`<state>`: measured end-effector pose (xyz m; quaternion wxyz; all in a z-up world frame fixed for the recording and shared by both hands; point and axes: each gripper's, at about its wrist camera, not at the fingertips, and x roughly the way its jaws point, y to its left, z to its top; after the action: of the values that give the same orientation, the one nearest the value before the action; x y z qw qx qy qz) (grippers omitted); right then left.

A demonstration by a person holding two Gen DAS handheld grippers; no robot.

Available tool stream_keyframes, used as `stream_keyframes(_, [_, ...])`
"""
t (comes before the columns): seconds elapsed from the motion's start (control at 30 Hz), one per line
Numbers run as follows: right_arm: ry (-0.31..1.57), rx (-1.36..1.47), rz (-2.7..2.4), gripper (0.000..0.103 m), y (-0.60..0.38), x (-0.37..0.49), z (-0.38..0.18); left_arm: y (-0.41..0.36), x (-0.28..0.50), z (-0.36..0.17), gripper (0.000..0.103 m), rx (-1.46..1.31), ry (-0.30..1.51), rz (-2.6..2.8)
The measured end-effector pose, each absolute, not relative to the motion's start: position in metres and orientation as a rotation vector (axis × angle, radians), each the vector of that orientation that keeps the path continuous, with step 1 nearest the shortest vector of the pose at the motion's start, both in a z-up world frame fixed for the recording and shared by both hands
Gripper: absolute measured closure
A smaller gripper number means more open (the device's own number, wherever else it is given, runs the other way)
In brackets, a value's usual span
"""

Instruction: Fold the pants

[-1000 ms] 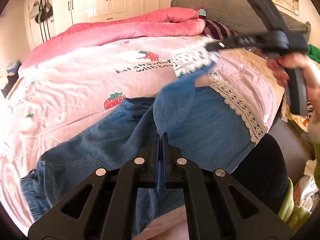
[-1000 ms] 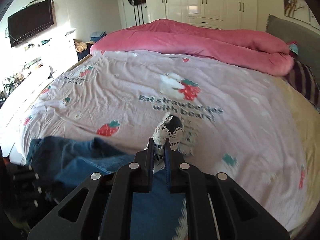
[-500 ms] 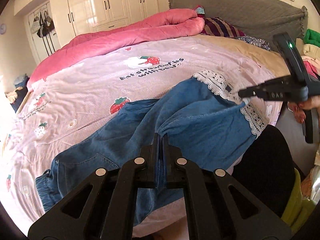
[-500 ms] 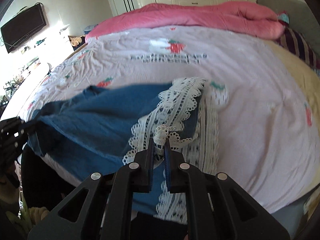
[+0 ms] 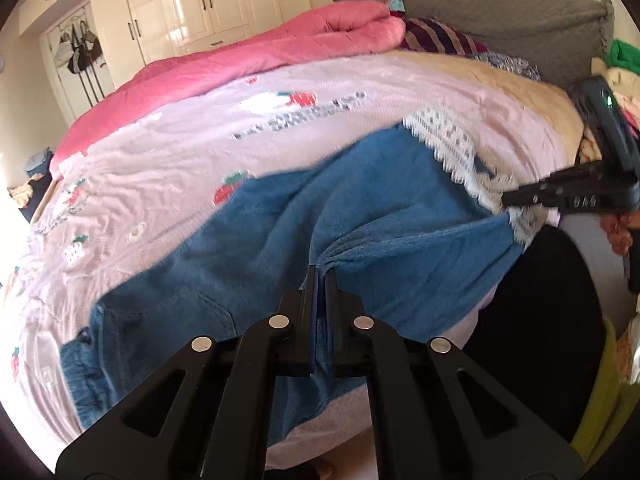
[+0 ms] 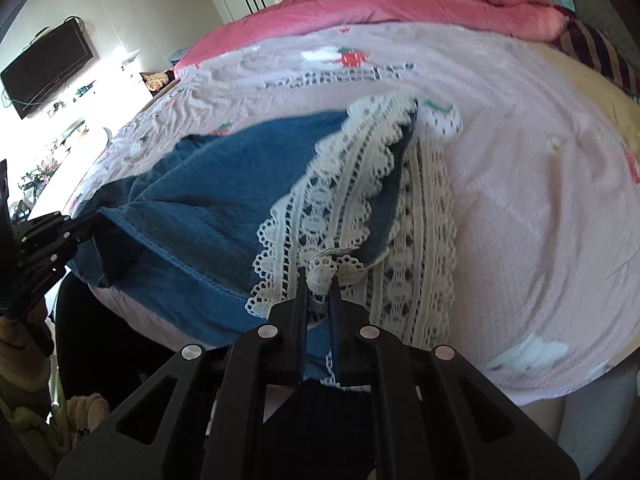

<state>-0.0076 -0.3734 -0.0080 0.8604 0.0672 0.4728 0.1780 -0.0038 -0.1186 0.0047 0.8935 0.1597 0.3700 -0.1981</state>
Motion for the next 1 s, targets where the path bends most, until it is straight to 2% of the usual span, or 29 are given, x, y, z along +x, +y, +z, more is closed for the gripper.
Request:
stream_keyframes(0.17, [0.988, 0.174, 0.403, 0.094, -0.377, -0.017, -0.006, -0.111, -0.005, -0.021, 0.103, 0.339, 0.823, -0.42])
stream_keyframes(0.5, [0.936, 0.151, 0.331, 0.094, -0.398, -0.028, 0.002, -0.132, -0.017, -0.03, 0.103, 0.423, 0.791, -0.517])
stream_keyframes(0.73, [1.034, 0.165, 0.29, 0.094, -0.413, -0.03, -0.028, -0.145, -0.011, -0.055, 0.103, 0.42, 0.85, -0.572])
stream_keyframes(0.83, [1.046, 0.174, 0.263, 0.074, -0.42, -0.033, -0.023, -0.139, -0.01, -0.054, 0.103, 0.392, 0.86, -0.604])
stream_keyframes(0.9, [1.008, 0.198, 0.251, 0.054, -0.428, -0.035, -0.01, -0.132, -0.009, -0.054, 0.101, 0.341, 0.88, -0.635])
stream_keyframes(0.93, [0.974, 0.209, 0.246, 0.051, -0.433, -0.035, 0.0, -0.129, -0.009, -0.053, 0.099, 0.323, 0.886, -0.642])
stream_keyframes(1.0, [0.894, 0.215, 0.258, 0.042, -0.435, -0.026, 0.022, -0.121, -0.014, -0.046, 0.084, 0.28, 0.881, -0.679])
